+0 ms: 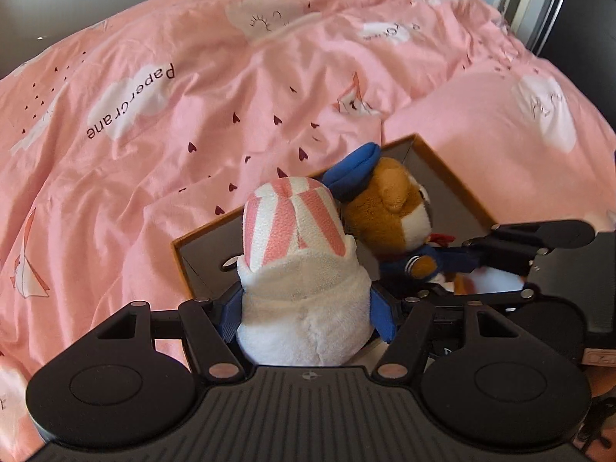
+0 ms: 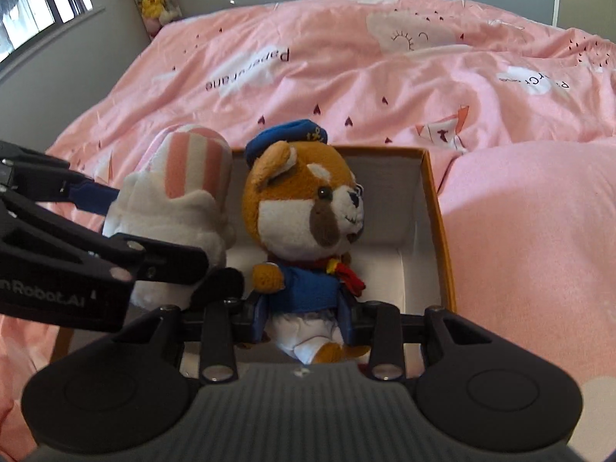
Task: Organize objects
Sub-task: 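Lift and carry both plush toys with both tools over the orange box, then lower both plush toys into the box and open both tools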
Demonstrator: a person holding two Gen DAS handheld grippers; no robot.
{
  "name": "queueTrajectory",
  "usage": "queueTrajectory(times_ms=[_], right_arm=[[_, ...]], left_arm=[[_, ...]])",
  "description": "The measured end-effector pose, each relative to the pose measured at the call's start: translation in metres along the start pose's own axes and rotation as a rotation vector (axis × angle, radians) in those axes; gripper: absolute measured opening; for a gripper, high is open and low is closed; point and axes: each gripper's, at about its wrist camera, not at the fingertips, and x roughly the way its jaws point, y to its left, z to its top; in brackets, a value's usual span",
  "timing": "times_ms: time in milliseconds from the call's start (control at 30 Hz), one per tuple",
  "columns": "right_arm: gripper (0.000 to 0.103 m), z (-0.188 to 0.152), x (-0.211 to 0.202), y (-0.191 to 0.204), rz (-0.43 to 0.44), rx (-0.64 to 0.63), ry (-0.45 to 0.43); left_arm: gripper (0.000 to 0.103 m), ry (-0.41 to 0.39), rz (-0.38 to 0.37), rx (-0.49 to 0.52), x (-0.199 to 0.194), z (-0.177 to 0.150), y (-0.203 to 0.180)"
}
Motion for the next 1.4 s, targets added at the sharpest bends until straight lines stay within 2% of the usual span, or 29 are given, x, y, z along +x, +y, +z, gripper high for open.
queueTrajectory(times_ms=[167,433,567,633,800,933,1100,1167,1233,1400], right_arm=[[0.038,-0.005,0.01,0.002,-0.023,0.004,0.077],[0.038,-0.011,0.027,0.007,-0.08,-0.061,0.086],[0.039,-0.013,0.023,0.009,-0.079,-0.096,0.088],[0.043,-0.014,0.02,0.012,-0.078,-0.117,0.086],[0.048,-0.013,0.006,0.018,-0.081,-0.151,0.056],[0.049,-0.011,-0.007,0.018,-0.089,-0.161,0.035],[0.049,-0.01,-0.027,0.015,-0.092,-0.133,-0.005],[0.049,-0.01,-0.04,0.016,-0.082,-0.123,-0.031],[0.055,-0.012,-0.058,0.019,-0.067,-0.119,-0.075],[0.058,-0.018,-0.108,0.035,-0.057,-0.109,-0.179]], left_arm=[[0.076,0.053,0.036,0.057,0.017,-0.002,-0.009],[0.079,0.128,0.079,0.106,0.034,0.0,-0.012],[0.085,0.132,0.064,0.11,0.031,-0.001,-0.01],[0.088,0.123,0.058,0.101,0.03,-0.003,-0.009],[0.089,0.1,0.062,0.102,0.024,-0.003,-0.013],[0.089,0.059,0.057,0.086,0.008,-0.002,-0.01],[0.088,-0.012,0.014,0.064,-0.017,-0.003,-0.009],[0.088,-0.063,-0.006,0.065,-0.031,-0.004,-0.01],[0.088,-0.126,-0.014,0.061,-0.048,-0.008,-0.013],[0.088,-0.302,0.009,0.057,-0.099,-0.026,-0.024]])
